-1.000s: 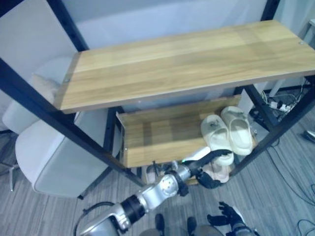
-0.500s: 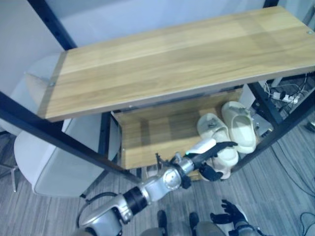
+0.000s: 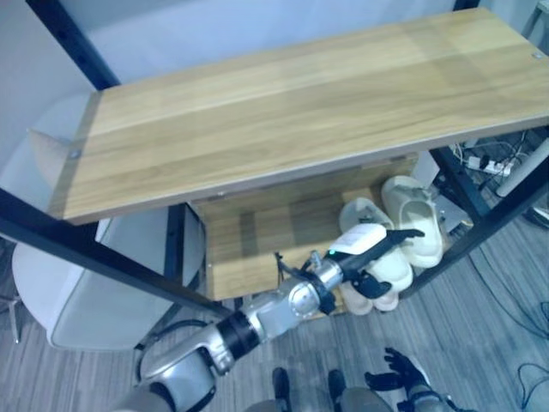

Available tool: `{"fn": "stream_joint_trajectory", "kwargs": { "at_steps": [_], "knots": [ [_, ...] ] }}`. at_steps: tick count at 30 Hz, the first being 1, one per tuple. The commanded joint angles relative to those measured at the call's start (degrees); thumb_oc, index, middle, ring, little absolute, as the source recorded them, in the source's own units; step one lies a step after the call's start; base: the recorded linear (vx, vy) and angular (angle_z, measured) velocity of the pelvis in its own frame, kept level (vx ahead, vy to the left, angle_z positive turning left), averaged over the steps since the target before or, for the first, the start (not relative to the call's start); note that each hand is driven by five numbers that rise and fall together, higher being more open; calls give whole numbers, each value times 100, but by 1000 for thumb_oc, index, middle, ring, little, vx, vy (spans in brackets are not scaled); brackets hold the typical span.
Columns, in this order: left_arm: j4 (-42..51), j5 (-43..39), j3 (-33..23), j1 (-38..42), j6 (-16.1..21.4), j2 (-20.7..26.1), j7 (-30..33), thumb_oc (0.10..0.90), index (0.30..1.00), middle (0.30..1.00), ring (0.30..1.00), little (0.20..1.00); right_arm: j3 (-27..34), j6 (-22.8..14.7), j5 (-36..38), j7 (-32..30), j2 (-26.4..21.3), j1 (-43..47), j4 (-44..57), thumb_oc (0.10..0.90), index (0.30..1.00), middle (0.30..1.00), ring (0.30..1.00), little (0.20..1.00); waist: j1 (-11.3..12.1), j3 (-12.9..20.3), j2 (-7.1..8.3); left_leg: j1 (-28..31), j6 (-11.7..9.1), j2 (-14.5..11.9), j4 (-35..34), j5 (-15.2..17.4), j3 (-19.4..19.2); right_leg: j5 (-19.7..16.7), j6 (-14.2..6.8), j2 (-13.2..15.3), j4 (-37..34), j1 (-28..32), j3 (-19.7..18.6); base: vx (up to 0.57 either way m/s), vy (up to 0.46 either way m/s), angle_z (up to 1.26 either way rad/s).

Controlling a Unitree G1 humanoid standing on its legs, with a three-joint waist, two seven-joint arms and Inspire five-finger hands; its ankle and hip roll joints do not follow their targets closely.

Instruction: Arrange the slippers neatly on the shoe rack.

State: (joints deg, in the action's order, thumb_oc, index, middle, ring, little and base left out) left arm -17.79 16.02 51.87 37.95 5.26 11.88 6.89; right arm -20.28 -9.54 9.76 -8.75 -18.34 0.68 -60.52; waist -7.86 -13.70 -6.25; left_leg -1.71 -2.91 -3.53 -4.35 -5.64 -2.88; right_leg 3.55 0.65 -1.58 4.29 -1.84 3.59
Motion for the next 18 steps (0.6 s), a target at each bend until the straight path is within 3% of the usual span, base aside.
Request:
{"fn": "stream_joint_trajectory", "kwargs": {
  "at_steps": [1,18],
  "knots": [
    [-391,206,-260,1084,546,-758,438,800,900,900,900,900,-108,-137,137,-87,-88,-39,163,800,900,900,900,900,-5,263,119,-85,-14,92,-28,374,11,24,-462,175,-792,7,23,-43,27,0],
    [-471,602,-343,2079,497,-614,694,800,900,900,900,900,46,-211,254,-195,-192,115,206,800,900,900,900,900,-61,96,-88,-645,47,199,-65,298,-111,-110,-563,288,-710,-621,-67,-4,39,-5]
  ]
}}
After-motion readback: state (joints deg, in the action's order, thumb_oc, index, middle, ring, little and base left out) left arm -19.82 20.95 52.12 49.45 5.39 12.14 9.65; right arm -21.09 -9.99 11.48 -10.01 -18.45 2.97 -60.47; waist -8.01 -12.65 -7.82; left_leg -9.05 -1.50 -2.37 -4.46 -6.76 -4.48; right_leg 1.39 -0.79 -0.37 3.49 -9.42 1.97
